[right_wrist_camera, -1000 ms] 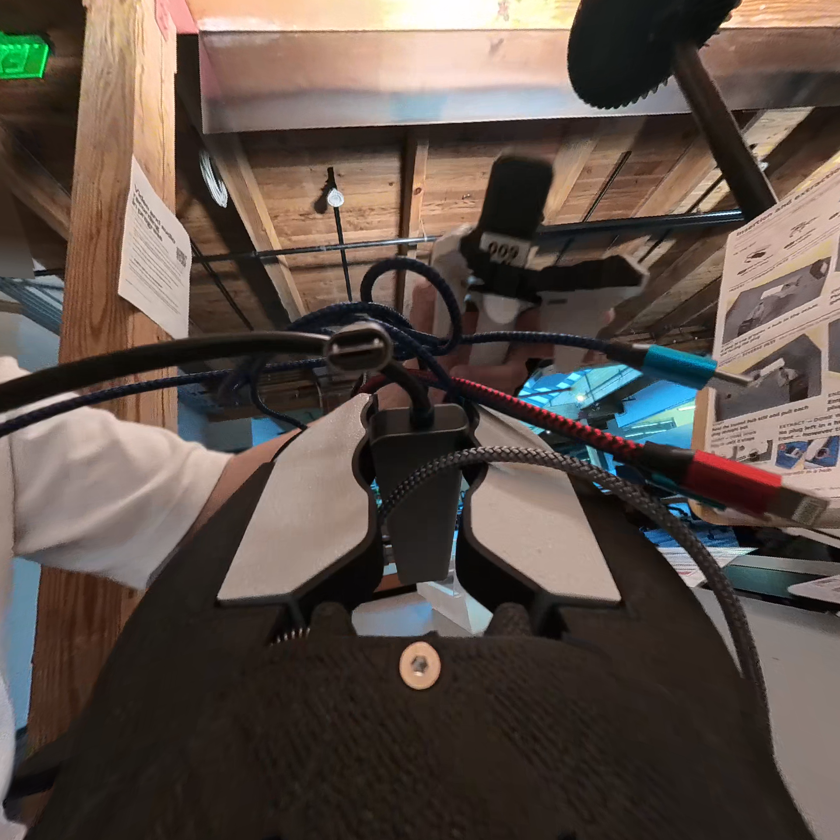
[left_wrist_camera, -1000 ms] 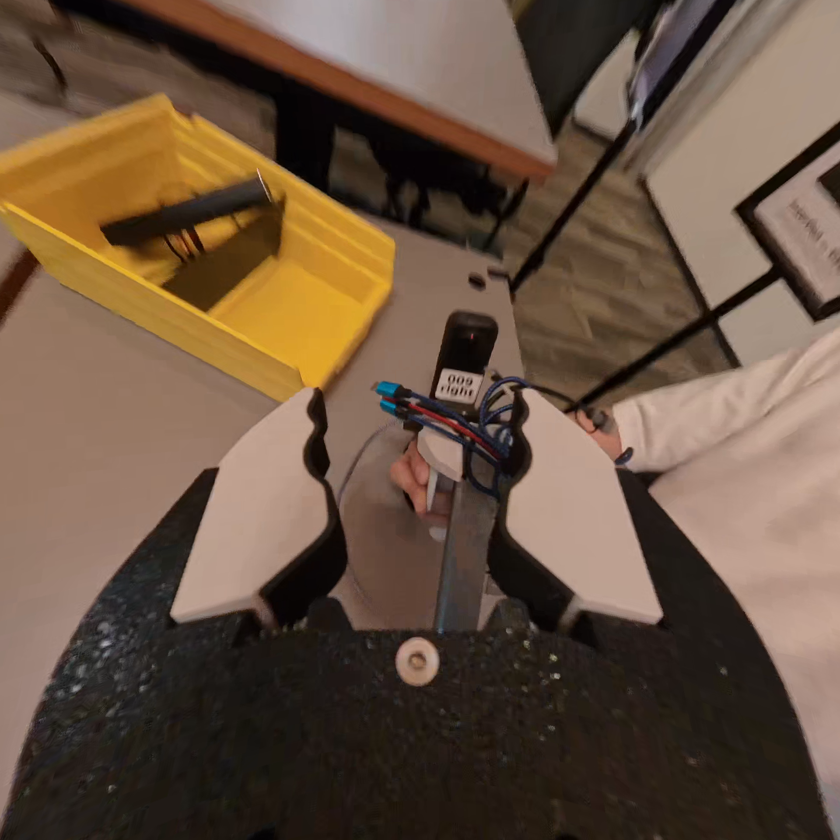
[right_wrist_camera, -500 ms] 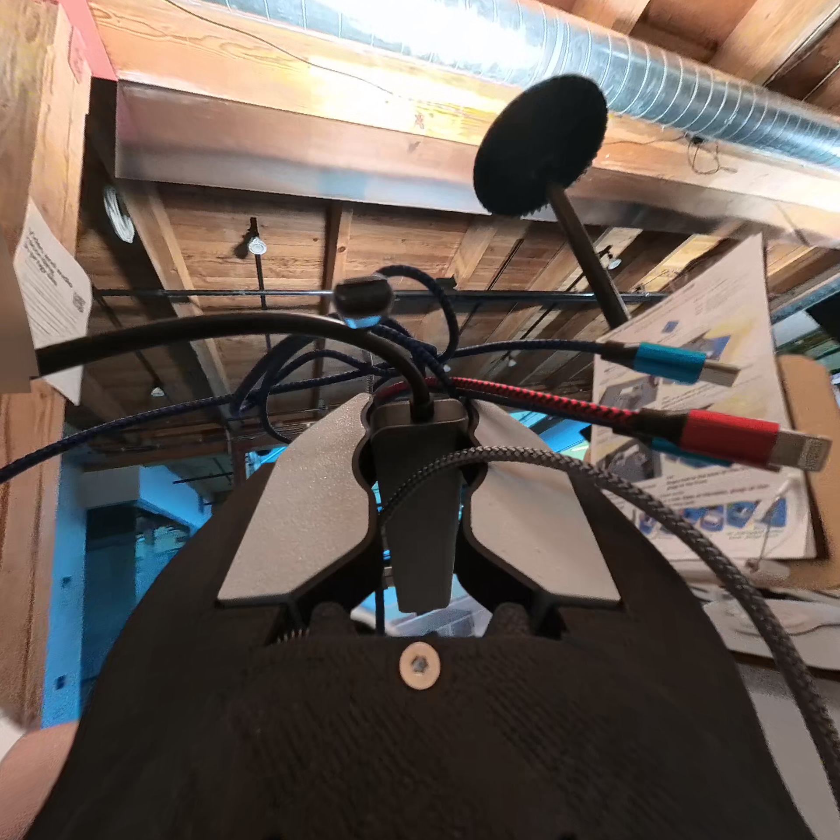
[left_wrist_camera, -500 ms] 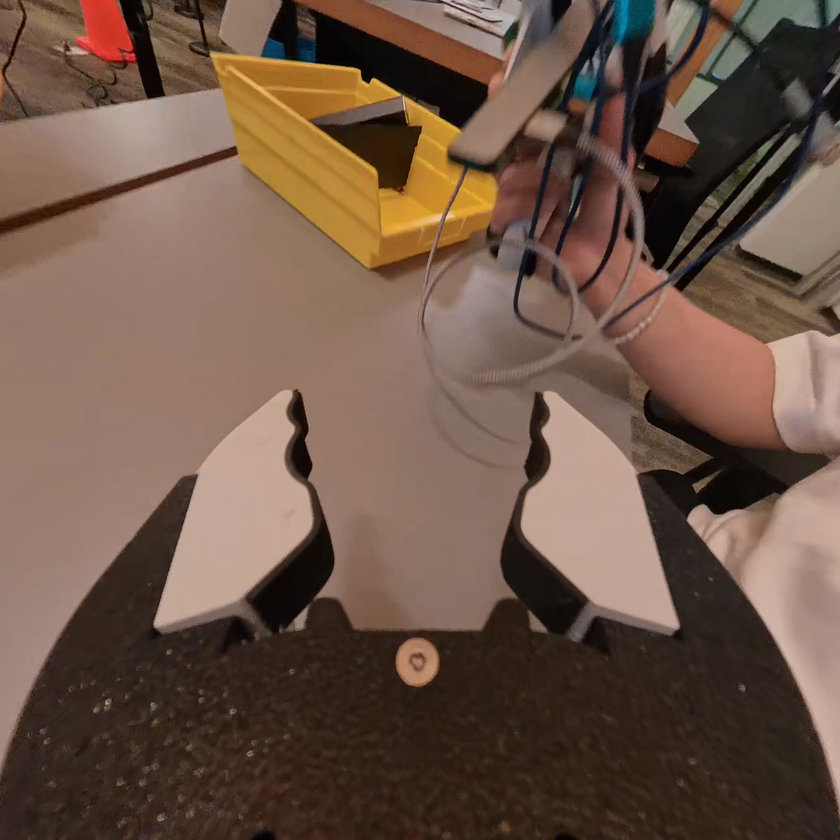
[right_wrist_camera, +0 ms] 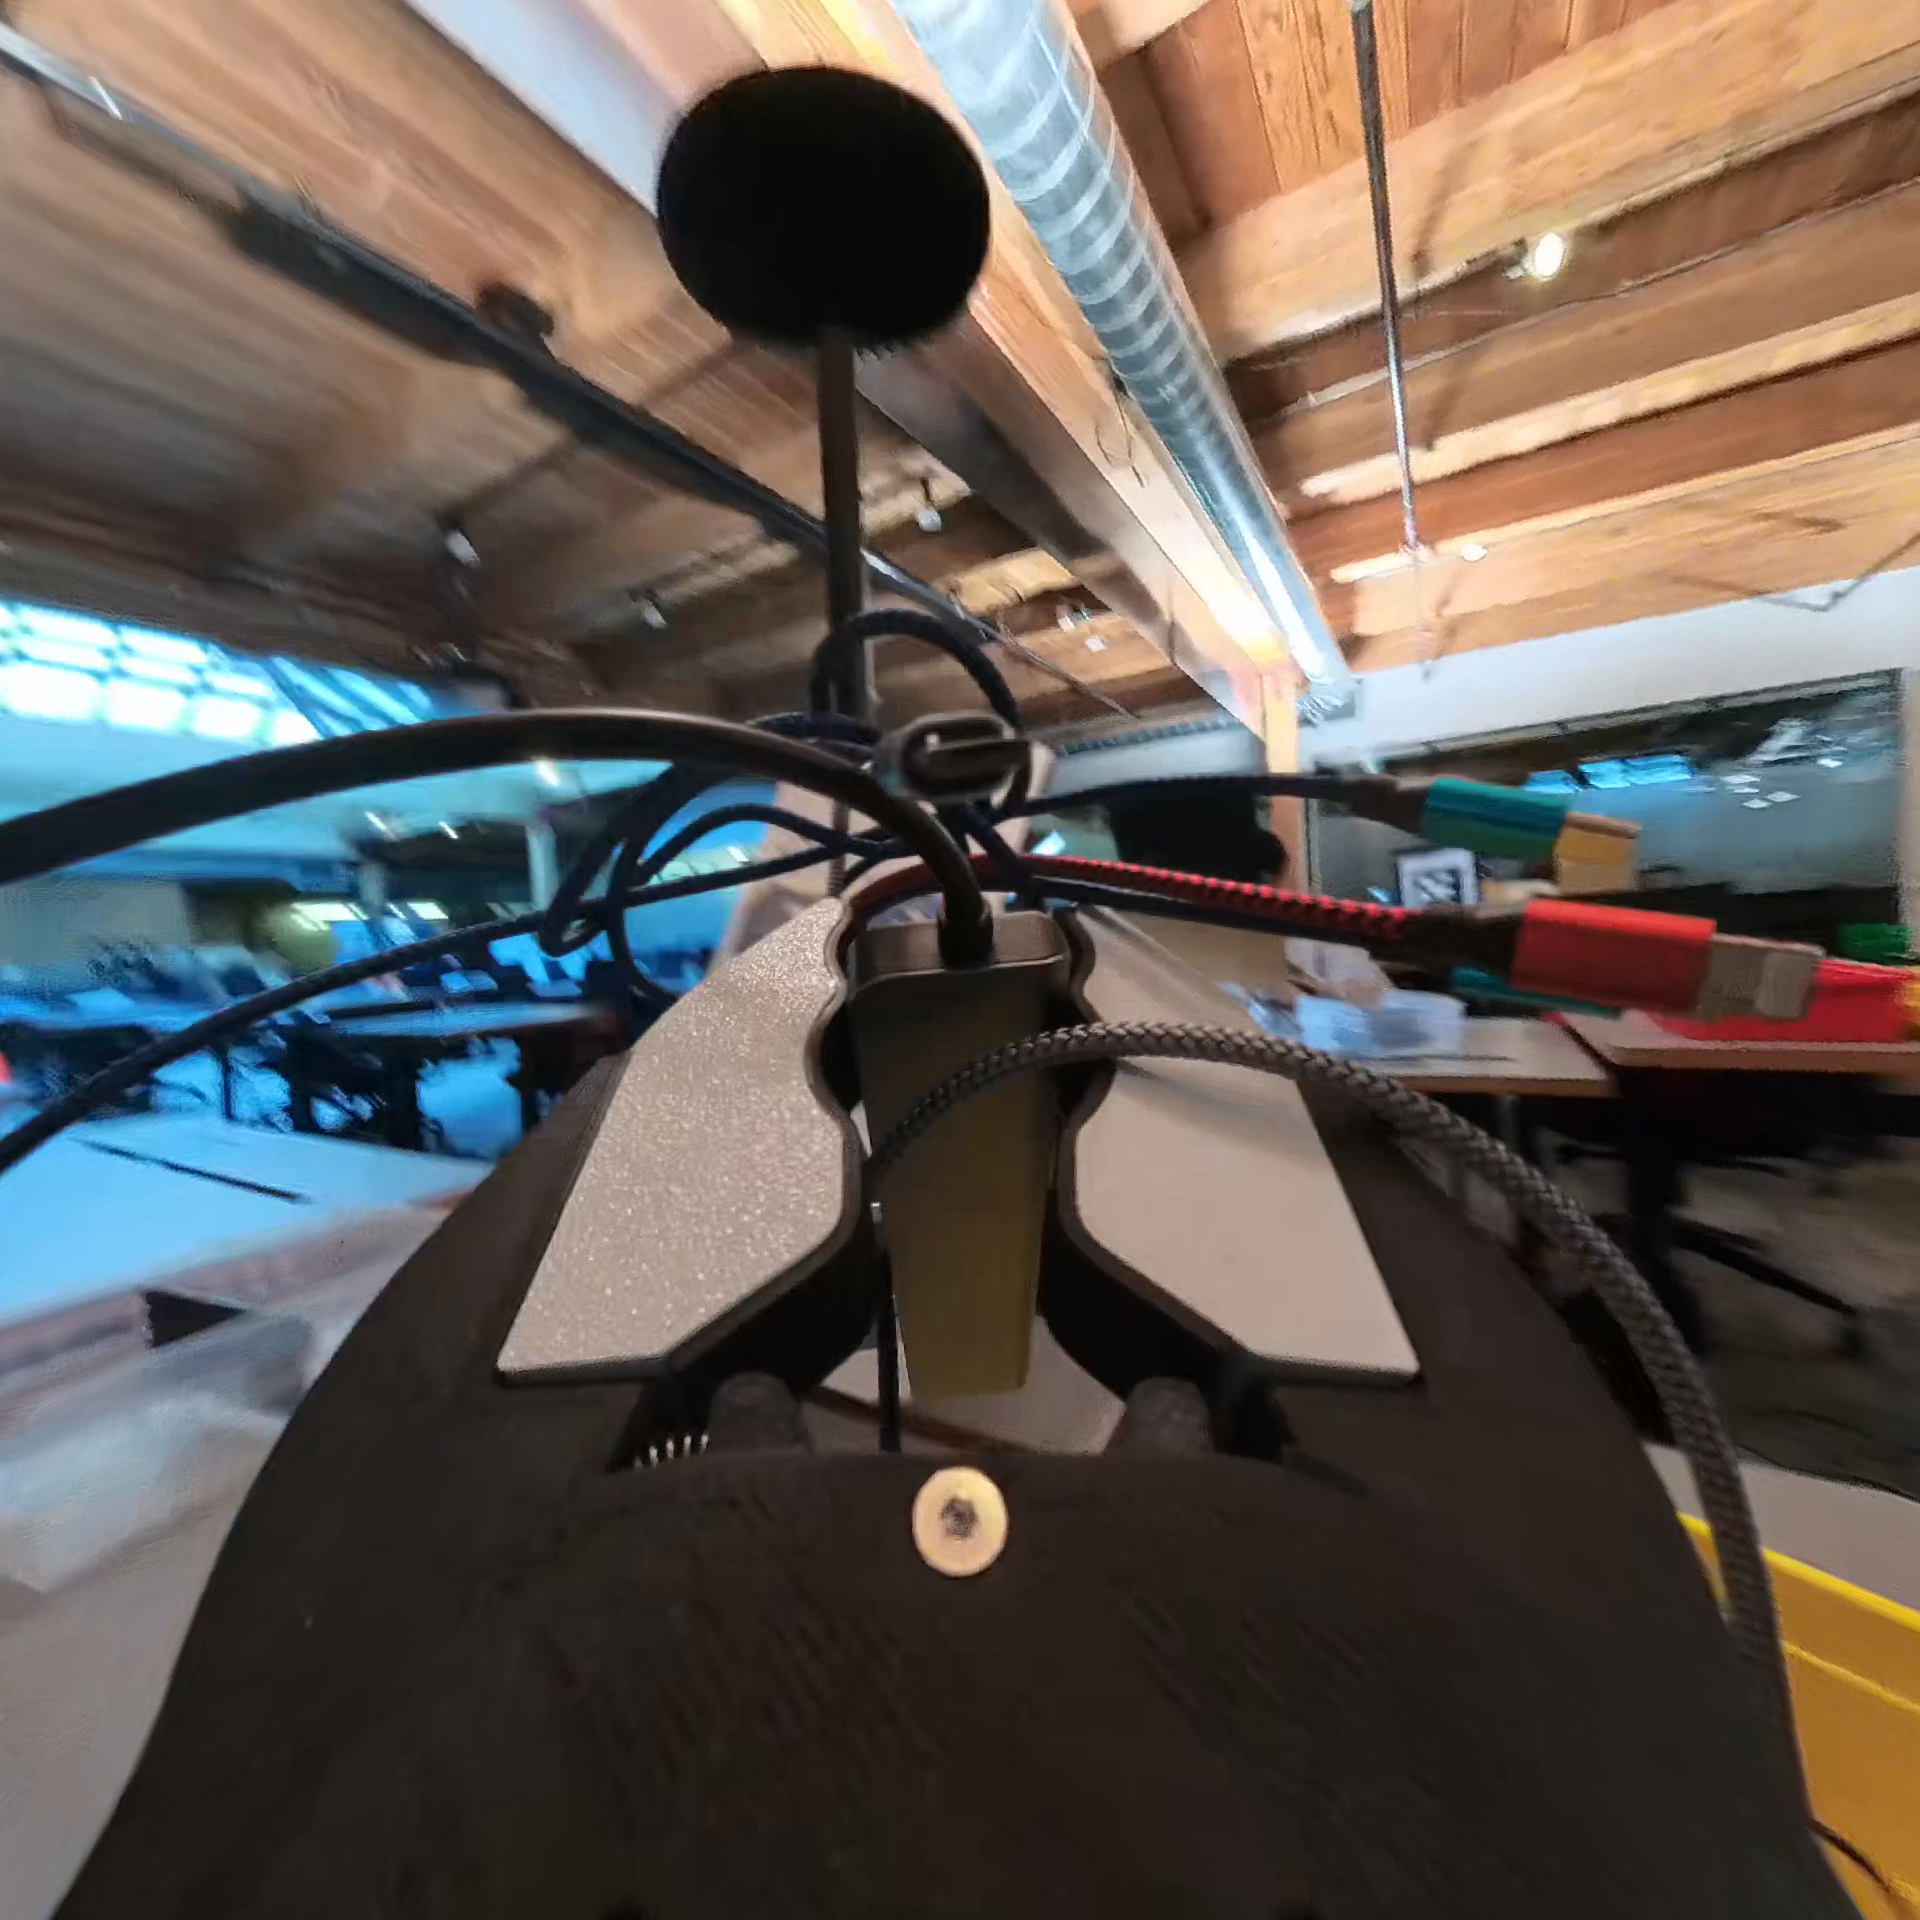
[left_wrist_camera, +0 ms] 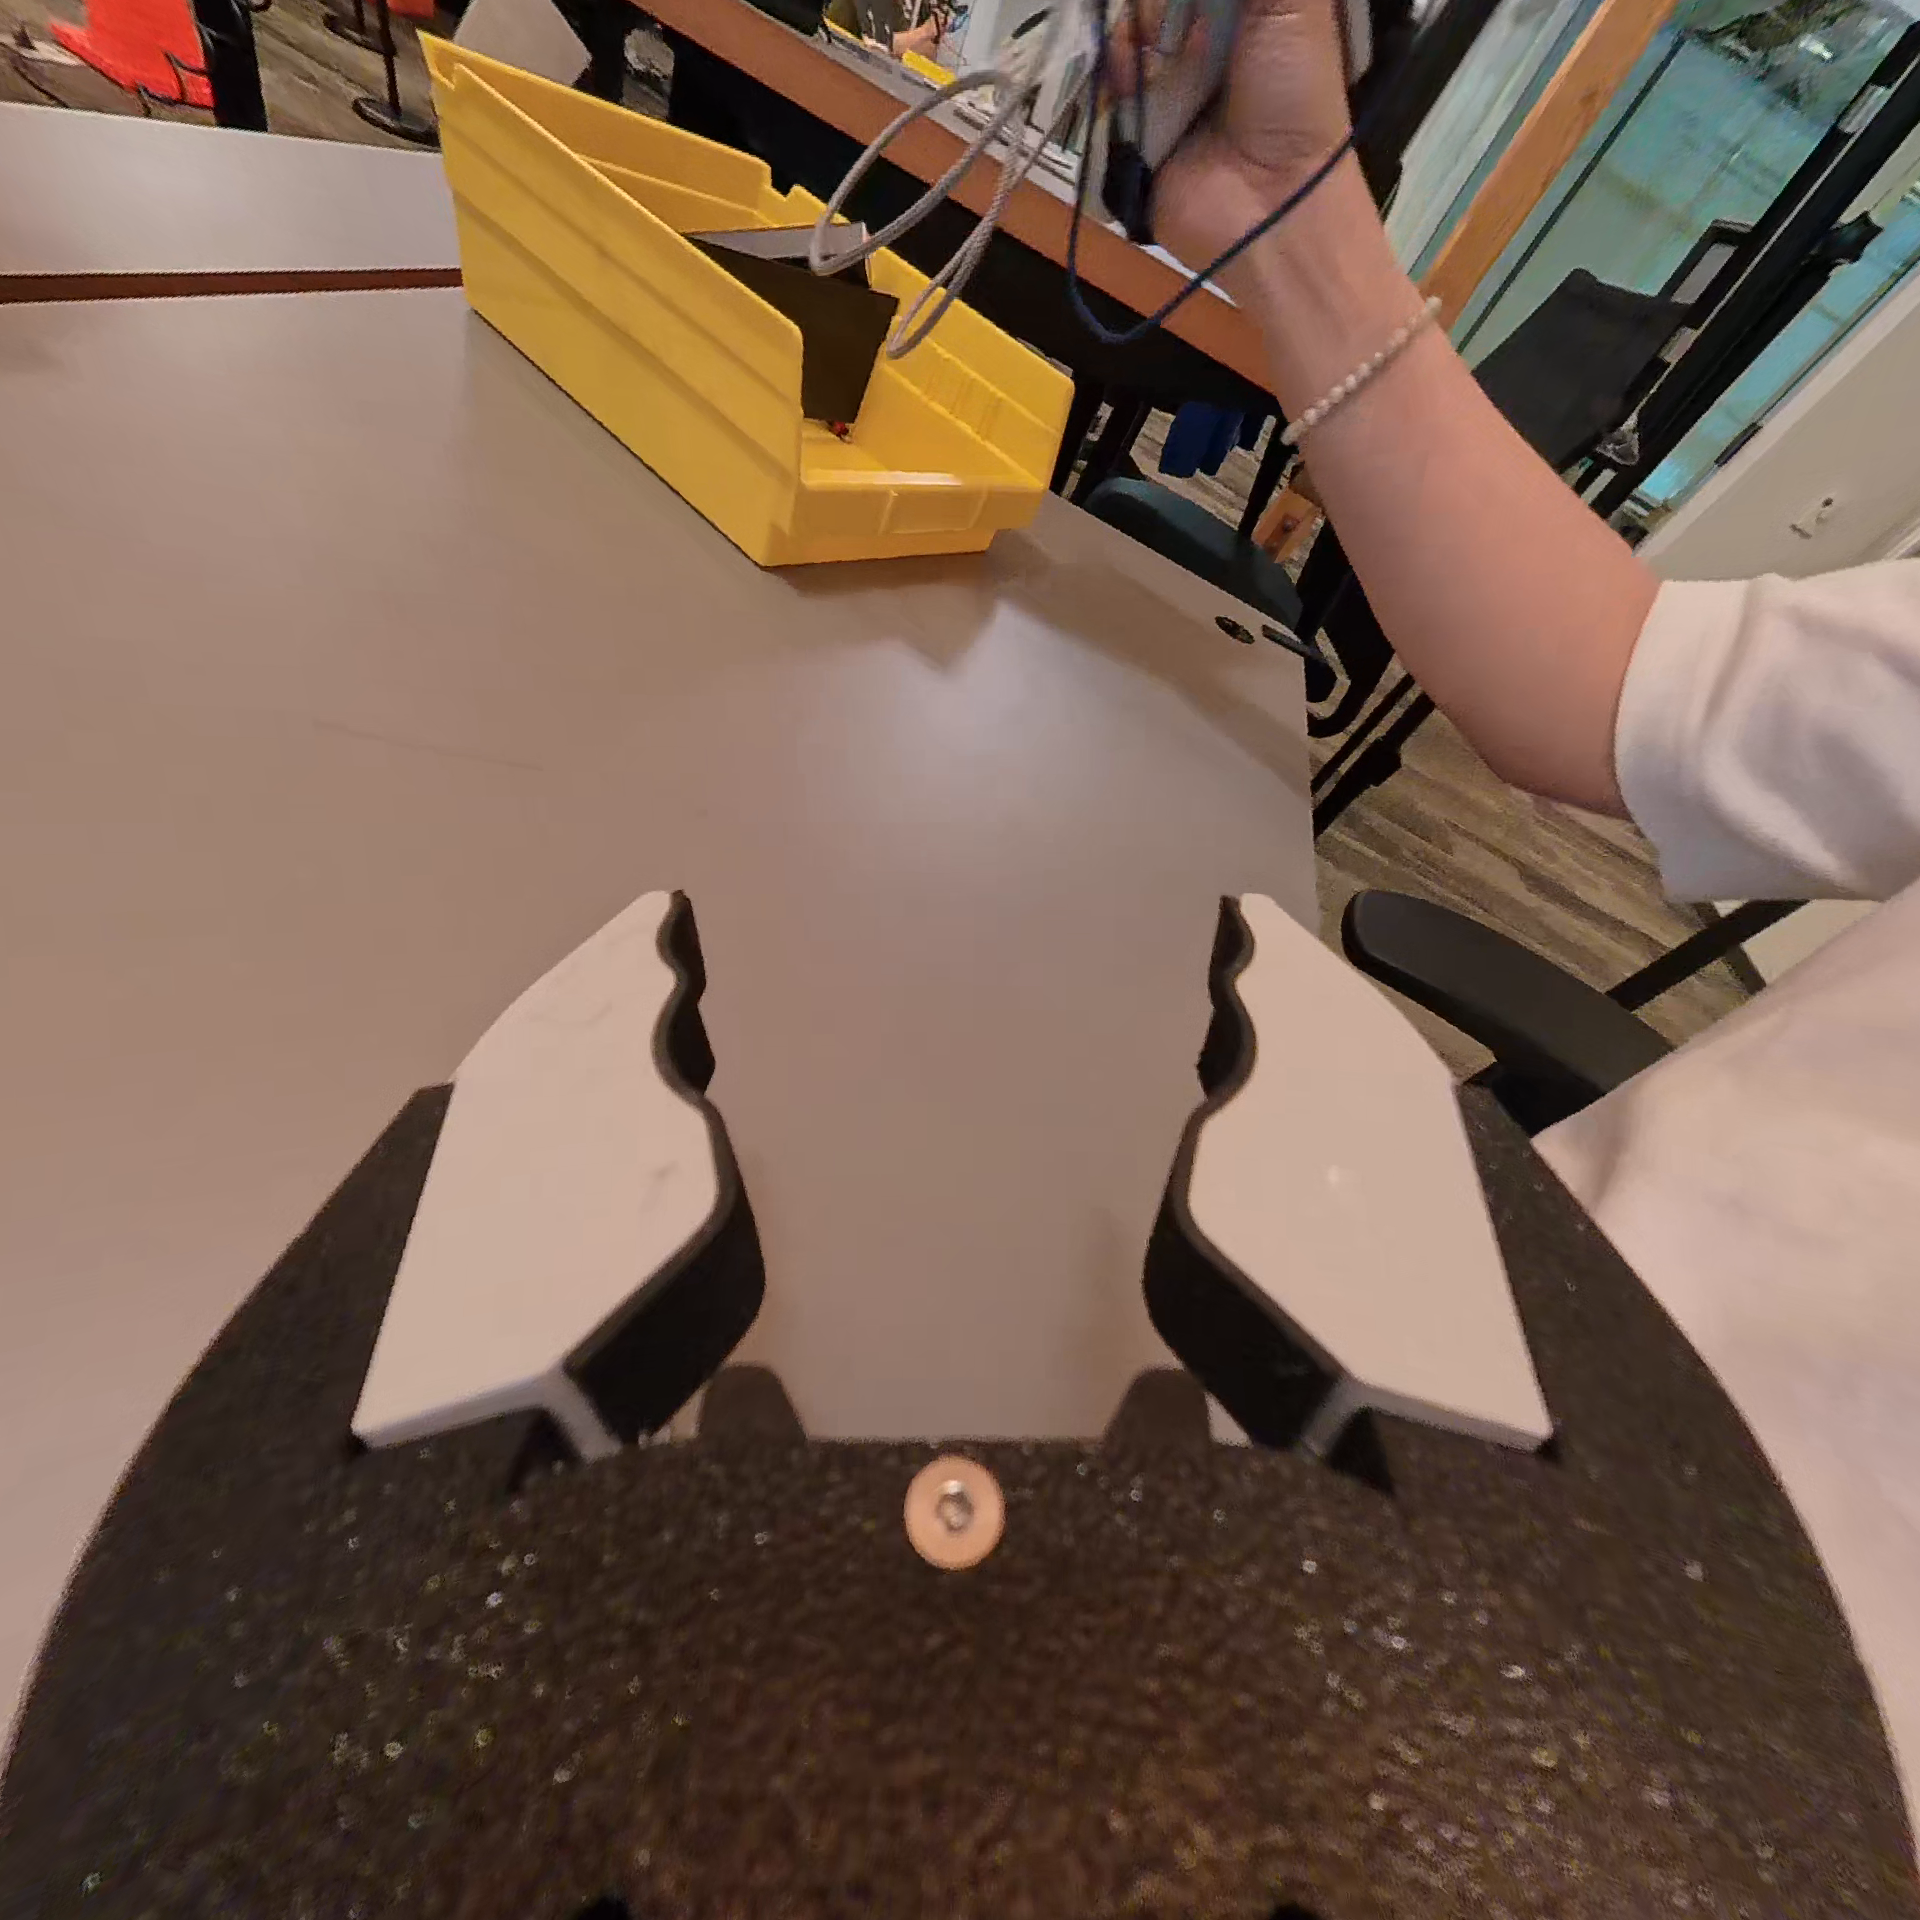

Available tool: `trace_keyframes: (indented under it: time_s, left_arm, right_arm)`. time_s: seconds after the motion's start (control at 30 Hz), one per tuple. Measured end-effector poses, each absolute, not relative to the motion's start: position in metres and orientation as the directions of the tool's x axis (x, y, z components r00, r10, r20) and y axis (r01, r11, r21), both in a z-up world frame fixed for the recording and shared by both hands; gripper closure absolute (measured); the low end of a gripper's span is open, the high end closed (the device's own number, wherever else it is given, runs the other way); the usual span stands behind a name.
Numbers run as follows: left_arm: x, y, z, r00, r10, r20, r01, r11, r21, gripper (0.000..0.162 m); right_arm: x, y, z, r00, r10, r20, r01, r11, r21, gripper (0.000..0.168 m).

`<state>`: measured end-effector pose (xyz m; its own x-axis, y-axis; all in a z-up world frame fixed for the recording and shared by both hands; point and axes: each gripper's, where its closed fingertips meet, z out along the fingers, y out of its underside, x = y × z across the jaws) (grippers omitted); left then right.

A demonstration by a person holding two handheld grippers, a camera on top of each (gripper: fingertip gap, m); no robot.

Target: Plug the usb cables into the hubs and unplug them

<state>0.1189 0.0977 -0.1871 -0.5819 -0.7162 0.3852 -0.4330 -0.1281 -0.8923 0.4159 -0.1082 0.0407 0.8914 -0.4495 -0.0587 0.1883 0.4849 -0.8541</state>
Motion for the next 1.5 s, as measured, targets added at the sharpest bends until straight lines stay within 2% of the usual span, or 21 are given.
trace_keyframes:
  time_s: [0.1, 0.23, 0.43, 0.5, 0.57, 0.7, 0.83, 0.9, 1.0, 1.07, 1.13, 1.2, 1.23, 1.27, 1.33, 1.37, 1.4, 1.47, 1.5]
  left_arm:
    - [0.116, 0.093, -0.194, -0.594, -0.707, 0.384, -0.446, -0.108, -0.888, 0.070]
    - [0.111, 0.089, -0.201, -0.602, -0.700, 0.385, -0.463, -0.087, -0.882, 0.070]
    - [0.101, 0.092, -0.206, -0.602, -0.706, 0.374, -0.473, -0.062, -0.879, 0.070]
    - [0.099, 0.093, -0.208, -0.599, -0.704, 0.382, -0.484, -0.062, -0.873, 0.070]
    - [0.098, 0.092, -0.210, -0.600, -0.695, 0.395, -0.495, -0.065, -0.867, 0.070]
    - [0.100, 0.084, -0.211, -0.617, -0.672, 0.410, -0.508, -0.057, -0.859, 0.070]
    - [0.100, 0.077, -0.210, -0.632, -0.661, 0.405, -0.518, -0.029, -0.855, 0.070]
    - [0.099, 0.075, -0.211, -0.638, -0.659, 0.398, -0.517, -0.016, -0.856, 0.070]
    - [0.097, 0.071, -0.213, -0.645, -0.650, 0.402, -0.526, -0.004, -0.850, 0.070]
    - [0.097, 0.069, -0.215, -0.648, -0.643, 0.408, -0.533, 0.000, -0.846, 0.070]
    - [0.099, 0.065, -0.216, -0.653, -0.633, 0.415, -0.535, -0.003, -0.845, 0.070]
    - [0.101, 0.061, -0.217, -0.657, -0.620, 0.429, -0.540, -0.010, -0.842, 0.070]
    - [0.101, 0.059, -0.217, -0.659, -0.614, 0.434, -0.543, -0.011, -0.840, 0.070]
    - [0.102, 0.057, -0.218, -0.661, -0.610, 0.436, -0.545, -0.009, -0.838, 0.070]
    - [0.103, 0.053, -0.219, -0.668, -0.604, 0.434, -0.544, -0.001, -0.839, 0.070]
    - [0.102, 0.052, -0.219, -0.671, -0.601, 0.433, -0.544, 0.003, -0.839, 0.070]
    - [0.102, 0.051, -0.219, -0.674, -0.599, 0.432, -0.546, 0.009, -0.838, 0.070]
    - [0.101, 0.050, -0.220, -0.675, -0.601, 0.428, -0.547, 0.020, -0.837, 0.070]
    - [0.100, 0.051, -0.221, -0.675, -0.602, 0.426, -0.548, 0.022, -0.836, 0.070]
  right_arm:
    - [0.444, -0.107, 0.009, 0.844, -0.536, -0.032, 0.185, 0.346, -0.920, 0.133]
    - [0.467, -0.101, -0.047, 0.777, -0.624, 0.086, 0.165, 0.069, -0.984, 0.133]
    - [0.482, -0.108, -0.111, 0.723, -0.641, 0.259, 0.073, -0.301, -0.951, 0.133]
    - [0.481, -0.107, -0.140, 0.769, -0.564, 0.300, -0.003, -0.473, -0.881, 0.132]
    - [0.483, -0.110, -0.161, 0.780, -0.491, 0.387, -0.010, -0.628, -0.778, 0.133]
    - [0.489, -0.121, -0.212, 0.851, -0.313, 0.421, -0.082, -0.872, -0.483, 0.133]
    - [0.496, -0.134, -0.211, 0.884, -0.217, 0.415, -0.078, -0.942, -0.327, 0.129]
    - [0.487, -0.140, -0.202, 0.921, -0.179, 0.345, -0.082, -0.957, -0.277, 0.116]
    - [0.472, -0.167, -0.194, 0.965, -0.110, 0.238, -0.084, -0.989, -0.119, 0.093]
    - [0.462, -0.186, -0.195, 0.983, -0.051, 0.177, -0.048, -0.999, -0.023, 0.085]
    - [0.452, -0.201, -0.199, 0.994, -0.014, 0.108, -0.021, -0.998, 0.064, 0.085]
    - [0.465, -0.215, -0.193, 0.981, 0.025, 0.195, -0.001, -0.991, 0.133, 0.087]
    - [0.473, -0.215, -0.185, 0.967, 0.026, 0.254, -0.005, -0.993, 0.120, 0.087]
    - [0.474, -0.208, -0.176, 0.963, 0.006, 0.270, -0.007, -0.999, 0.049, 0.088]
    - [0.456, -0.177, -0.162, 0.983, -0.028, 0.180, 0.006, -0.982, -0.188, 0.089]
    - [0.445, -0.168, -0.156, 0.990, -0.022, 0.139, 0.013, -0.969, -0.247, 0.090]
    - [0.437, -0.165, -0.152, 0.989, 0.004, 0.146, 0.039, -0.969, -0.244, 0.088]
    - [0.428, -0.155, -0.143, 0.945, 0.110, 0.308, 0.182, -0.959, -0.217, 0.074]
    - [0.415, -0.146, -0.141, 0.917, 0.178, 0.356, 0.265, -0.941, -0.213, 0.072]
